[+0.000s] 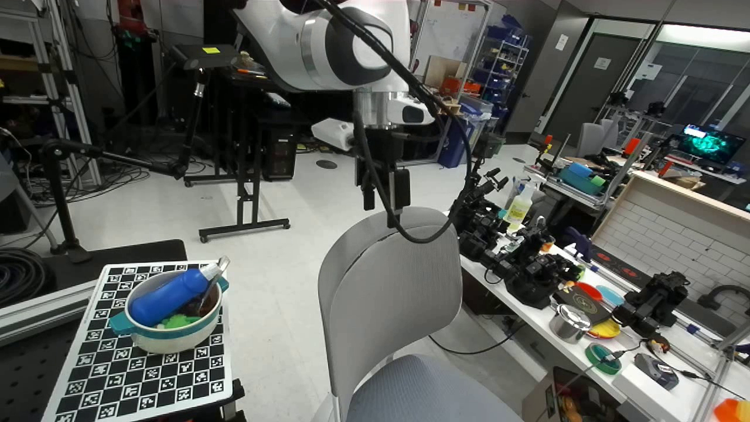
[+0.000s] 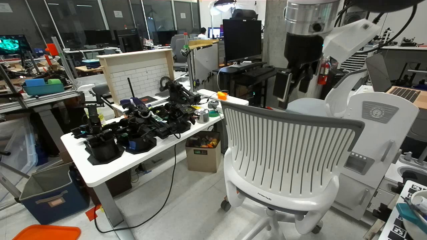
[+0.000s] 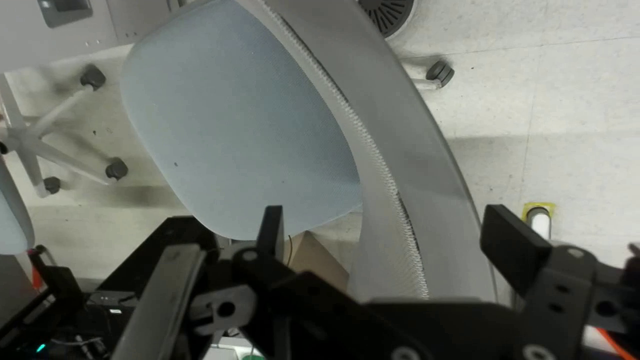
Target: Rotate the grey chair.
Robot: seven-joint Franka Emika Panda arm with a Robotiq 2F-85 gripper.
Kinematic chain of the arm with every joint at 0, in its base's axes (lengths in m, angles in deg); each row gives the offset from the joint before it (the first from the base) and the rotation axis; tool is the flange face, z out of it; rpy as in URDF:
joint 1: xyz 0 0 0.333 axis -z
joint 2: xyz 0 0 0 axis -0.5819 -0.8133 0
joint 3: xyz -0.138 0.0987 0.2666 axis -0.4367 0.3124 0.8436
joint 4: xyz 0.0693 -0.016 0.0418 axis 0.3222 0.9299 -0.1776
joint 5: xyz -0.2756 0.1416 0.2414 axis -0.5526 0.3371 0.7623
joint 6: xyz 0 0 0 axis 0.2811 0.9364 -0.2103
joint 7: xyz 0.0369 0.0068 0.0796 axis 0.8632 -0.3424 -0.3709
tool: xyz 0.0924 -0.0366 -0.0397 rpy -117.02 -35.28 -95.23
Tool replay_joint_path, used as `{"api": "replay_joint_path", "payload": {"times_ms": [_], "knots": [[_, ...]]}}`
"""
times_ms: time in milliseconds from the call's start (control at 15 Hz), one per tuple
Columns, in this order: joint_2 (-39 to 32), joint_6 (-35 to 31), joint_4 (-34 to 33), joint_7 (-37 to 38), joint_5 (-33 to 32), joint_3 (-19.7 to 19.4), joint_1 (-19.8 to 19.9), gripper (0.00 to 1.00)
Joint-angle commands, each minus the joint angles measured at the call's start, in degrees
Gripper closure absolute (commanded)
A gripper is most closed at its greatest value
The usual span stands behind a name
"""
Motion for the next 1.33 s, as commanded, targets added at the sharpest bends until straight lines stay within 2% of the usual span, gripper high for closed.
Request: {"api": "replay_joint_path", "payload": {"times_ms": [0, 400, 667, 1000, 1267], "knots": [[-4.2, -3.3, -4.4, -5.0, -0.7, -2.6, -2.0, 0.0], [-7.1, -5.4, -7.1, -10.1, 0.8, -3.7, -2.5, 0.0], [-6.3, -5.8, -5.9, -11.3, 1.2, -3.1, -3.3, 0.0], [-2.9, -4.1, -6.1, -11.4, 3.3, -1.3, -6.0, 0.0], [-3.4, -4.3, -6.8, -10.5, 4.0, -0.8, -8.4, 0.0]]}}
